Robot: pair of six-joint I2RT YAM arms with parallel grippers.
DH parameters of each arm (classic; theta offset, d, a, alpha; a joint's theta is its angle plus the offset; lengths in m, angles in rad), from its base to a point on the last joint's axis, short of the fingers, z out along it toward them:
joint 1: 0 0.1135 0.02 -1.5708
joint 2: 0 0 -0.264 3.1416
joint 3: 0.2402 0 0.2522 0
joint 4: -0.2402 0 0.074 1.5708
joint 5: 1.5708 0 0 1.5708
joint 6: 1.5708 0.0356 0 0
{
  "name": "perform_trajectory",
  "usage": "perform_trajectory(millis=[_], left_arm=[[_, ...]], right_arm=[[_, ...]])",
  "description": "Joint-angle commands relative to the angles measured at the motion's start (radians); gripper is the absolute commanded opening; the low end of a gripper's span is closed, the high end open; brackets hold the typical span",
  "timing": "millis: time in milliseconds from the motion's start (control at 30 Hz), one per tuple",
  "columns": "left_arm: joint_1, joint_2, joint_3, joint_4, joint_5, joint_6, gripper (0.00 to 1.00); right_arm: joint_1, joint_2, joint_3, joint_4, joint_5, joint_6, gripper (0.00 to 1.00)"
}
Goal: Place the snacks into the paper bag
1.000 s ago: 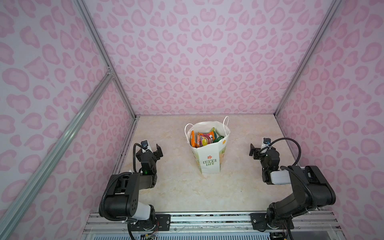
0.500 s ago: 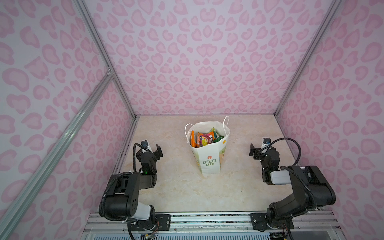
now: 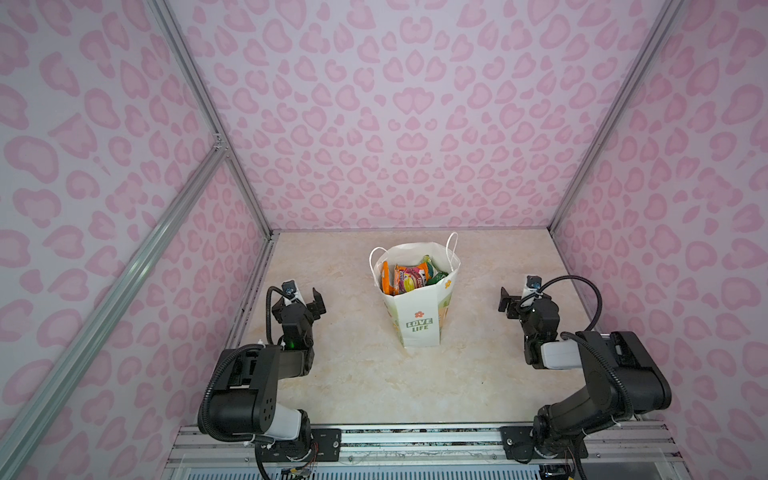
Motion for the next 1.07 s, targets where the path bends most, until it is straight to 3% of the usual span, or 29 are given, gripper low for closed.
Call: perform_trajectory(millis=[0,1033], left_arm=[[-0.001,-0.003,0.0,0.007,0.006,-0.001,0.97],[-0.004,-0.002,0.008,-0.005,0.028,0.012,0.97]], right_arm=[[0.0,-0.001,-0.006,0.006,0.001,0.003,1.0],[0.0,0.0,-0.006,0.005,0.001,0.003,1.0]])
